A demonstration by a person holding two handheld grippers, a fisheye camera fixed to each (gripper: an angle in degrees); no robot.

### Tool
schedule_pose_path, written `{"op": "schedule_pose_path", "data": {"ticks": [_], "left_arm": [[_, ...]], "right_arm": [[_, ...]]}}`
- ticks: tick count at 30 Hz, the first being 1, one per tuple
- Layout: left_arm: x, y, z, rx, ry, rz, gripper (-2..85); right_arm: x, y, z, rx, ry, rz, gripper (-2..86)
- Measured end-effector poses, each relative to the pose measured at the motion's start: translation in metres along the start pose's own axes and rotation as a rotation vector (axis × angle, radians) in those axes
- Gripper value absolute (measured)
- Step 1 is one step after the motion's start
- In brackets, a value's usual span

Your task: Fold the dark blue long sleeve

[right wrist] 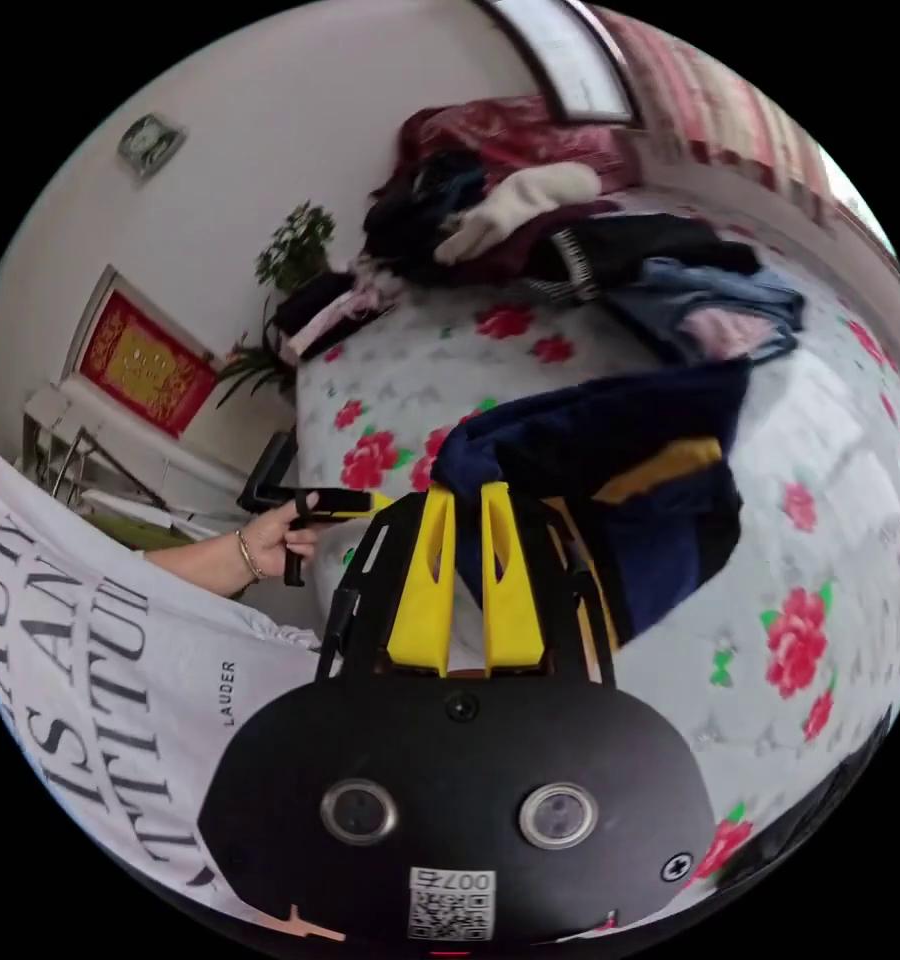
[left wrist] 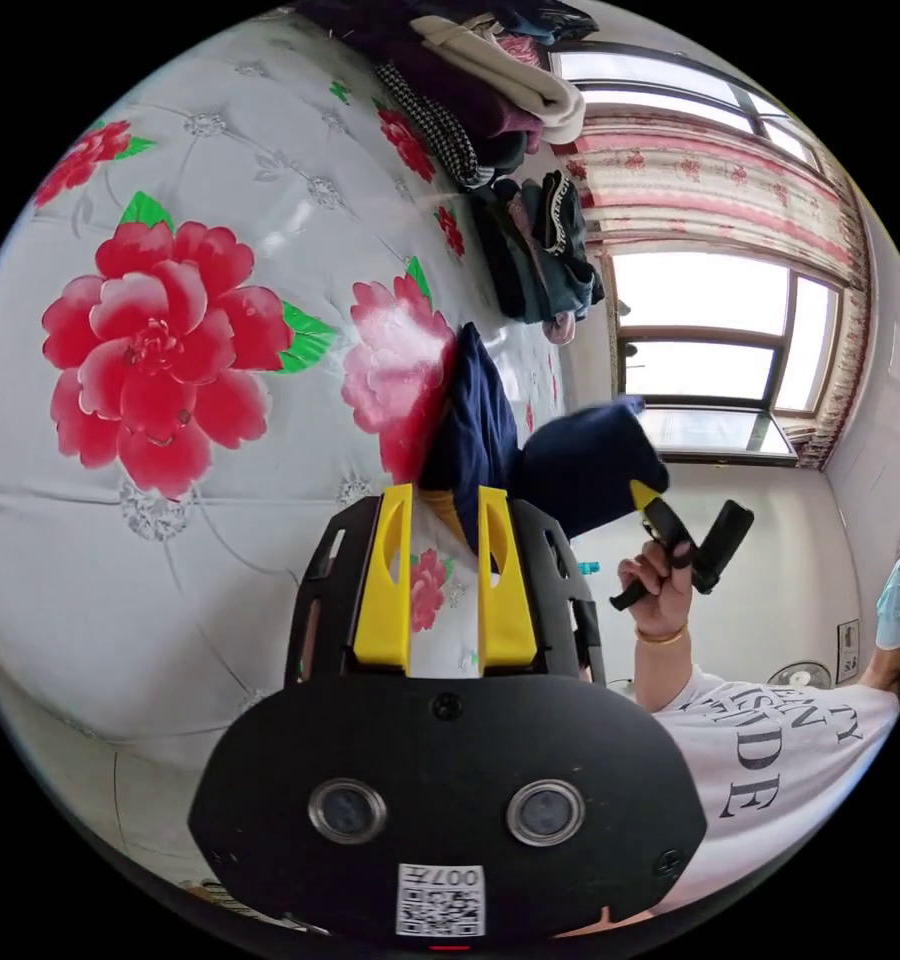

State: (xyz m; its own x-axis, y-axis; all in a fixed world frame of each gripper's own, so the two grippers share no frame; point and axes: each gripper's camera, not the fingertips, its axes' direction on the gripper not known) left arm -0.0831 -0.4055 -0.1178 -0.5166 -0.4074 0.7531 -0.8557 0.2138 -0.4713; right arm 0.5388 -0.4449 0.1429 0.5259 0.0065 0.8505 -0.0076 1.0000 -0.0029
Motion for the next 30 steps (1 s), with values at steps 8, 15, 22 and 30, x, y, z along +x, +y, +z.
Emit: {"op": "schedule_pose_path", "data": {"ticks": [8, 15, 22, 30], "left_arm": [[-0.019, -0.007, -0.017, -0.087, 0.094, -0.022, 14.0], [-0.011, -0.018, -0.01, -0.177, 0.177, 0.022, 17.7], [0.0, -0.034, 0.006, -0.268, 0.193, 0.025, 14.8], [0.013, -0.042, 0.008, -0.271, 0.169, -0.016, 7.0]], "right_arm": [[0.051, 0.03, 0.063, -0.07, -0.241, 0.276, 6.8], [0.182, 0.15, -0.02, 0.163, -0.208, 0.78, 9.1], [0.227, 0.209, 0.001, 0.237, -0.43, 0.966, 9.7], [0.239, 0.199, -0.025, 0.25, -0.534, 0.896, 7.5]]}}
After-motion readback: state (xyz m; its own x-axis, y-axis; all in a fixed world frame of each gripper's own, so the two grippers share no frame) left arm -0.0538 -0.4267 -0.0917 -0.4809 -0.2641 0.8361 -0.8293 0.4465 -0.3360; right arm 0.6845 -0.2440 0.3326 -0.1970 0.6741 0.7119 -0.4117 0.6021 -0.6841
